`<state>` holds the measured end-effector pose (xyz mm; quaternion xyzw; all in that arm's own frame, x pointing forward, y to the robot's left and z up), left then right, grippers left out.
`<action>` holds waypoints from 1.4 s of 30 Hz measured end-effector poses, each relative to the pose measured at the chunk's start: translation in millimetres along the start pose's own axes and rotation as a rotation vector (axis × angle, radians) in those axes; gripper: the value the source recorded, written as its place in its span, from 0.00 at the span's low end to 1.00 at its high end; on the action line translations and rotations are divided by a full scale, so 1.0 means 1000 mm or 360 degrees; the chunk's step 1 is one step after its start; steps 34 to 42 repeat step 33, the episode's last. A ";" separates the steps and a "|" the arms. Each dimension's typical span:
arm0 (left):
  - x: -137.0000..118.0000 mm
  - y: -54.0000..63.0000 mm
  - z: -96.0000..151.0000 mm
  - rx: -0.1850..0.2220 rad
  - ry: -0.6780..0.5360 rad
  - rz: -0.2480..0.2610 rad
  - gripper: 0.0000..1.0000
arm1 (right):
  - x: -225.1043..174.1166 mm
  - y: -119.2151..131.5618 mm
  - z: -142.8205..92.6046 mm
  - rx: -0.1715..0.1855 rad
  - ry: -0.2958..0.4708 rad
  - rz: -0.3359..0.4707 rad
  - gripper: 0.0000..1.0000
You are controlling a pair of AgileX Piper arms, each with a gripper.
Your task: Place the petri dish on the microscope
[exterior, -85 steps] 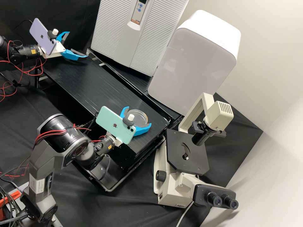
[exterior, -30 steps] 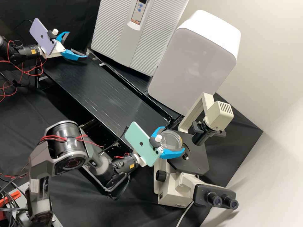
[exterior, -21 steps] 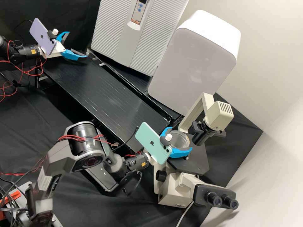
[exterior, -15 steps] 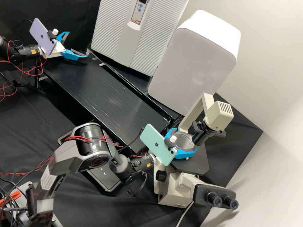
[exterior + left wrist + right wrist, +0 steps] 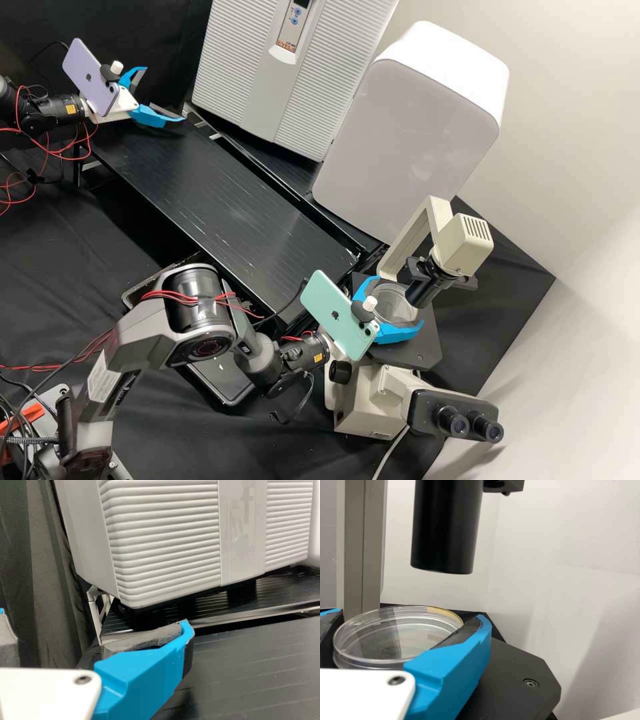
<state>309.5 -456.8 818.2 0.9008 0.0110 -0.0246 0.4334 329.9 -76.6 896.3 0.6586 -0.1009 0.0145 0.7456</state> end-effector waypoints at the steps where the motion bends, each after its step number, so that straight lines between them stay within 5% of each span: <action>1: 0.000 0.000 0.000 0.0000 0.0000 0.0000 1.00 | 0.000 0.000 0.000 0.0000 0.0000 0.0000 1.00; 19: 0.000 0.000 0.000 0.0000 0.0000 0.0000 1.00 | -0.011 0.004 0.002 0.0048 -0.0025 0.0018 1.00; 33: 0.000 0.000 0.000 0.0000 0.0000 0.0000 1.00 | -0.080 0.021 -0.001 0.0380 0.0000 0.0110 1.00; 42: 0.000 0.000 0.000 0.0000 0.0000 0.0000 1.00 | -0.080 0.021 -0.001 0.0380 0.0000 0.0110 1.00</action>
